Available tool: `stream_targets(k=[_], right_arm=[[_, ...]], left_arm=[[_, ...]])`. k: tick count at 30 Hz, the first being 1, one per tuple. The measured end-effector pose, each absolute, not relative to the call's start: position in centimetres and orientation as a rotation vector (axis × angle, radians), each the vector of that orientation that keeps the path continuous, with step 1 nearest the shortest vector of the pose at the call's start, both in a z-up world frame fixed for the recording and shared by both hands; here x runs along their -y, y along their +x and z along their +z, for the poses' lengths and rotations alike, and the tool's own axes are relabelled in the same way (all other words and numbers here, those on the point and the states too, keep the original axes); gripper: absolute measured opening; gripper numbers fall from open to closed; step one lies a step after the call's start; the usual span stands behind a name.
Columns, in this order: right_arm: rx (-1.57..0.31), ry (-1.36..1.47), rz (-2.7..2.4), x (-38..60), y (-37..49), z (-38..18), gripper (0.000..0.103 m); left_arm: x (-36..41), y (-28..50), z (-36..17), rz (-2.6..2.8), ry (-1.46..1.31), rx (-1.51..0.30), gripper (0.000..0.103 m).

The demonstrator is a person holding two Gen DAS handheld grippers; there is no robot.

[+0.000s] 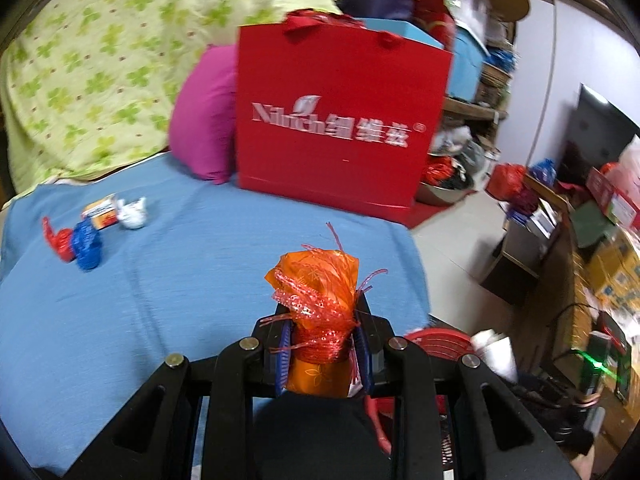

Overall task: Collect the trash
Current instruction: 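Open the right gripper to drop the box while the left drops the orange bag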

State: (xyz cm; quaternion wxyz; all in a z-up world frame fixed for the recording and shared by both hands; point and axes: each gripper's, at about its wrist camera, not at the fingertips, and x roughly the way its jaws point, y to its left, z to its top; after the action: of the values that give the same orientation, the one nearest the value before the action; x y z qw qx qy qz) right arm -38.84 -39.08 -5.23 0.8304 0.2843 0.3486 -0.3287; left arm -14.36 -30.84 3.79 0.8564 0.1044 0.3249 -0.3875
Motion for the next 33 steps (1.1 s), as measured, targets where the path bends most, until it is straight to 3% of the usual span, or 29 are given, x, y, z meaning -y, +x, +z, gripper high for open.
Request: stream_targets(k=[21, 23, 24, 26, 33], right_arm=[[-0.508, 0.575, -0.828, 39.9, -43.1, 0.7, 0.072], [-0.496, 0.577, -0.832, 39.9, -43.3, 0.9, 0.072], [-0.491, 0.578, -0.835, 39.9, -43.4, 1.0, 0.072], [-0.483, 0.581, -0.837, 40.0, -43.6, 1.2, 0.072], [-0.477, 0.573, -0.833, 39.9, -43.2, 1.6, 0.072]], left_arm=[[40.2, -20.8, -0.7, -1.075, 0.364, -0.833, 0.030], [40.8, -21.2, -1.4, -1.085, 0.375, -0.858, 0.035], [41.2, -21.3, -1.9, -1.085, 0.390, -0.875, 0.043], [41.5, -21.4, -2.6, -1.081, 0.415, -0.903, 0.077], [39.1, -19.4, -0.6, -1.041, 0.351, -0.859, 0.078]])
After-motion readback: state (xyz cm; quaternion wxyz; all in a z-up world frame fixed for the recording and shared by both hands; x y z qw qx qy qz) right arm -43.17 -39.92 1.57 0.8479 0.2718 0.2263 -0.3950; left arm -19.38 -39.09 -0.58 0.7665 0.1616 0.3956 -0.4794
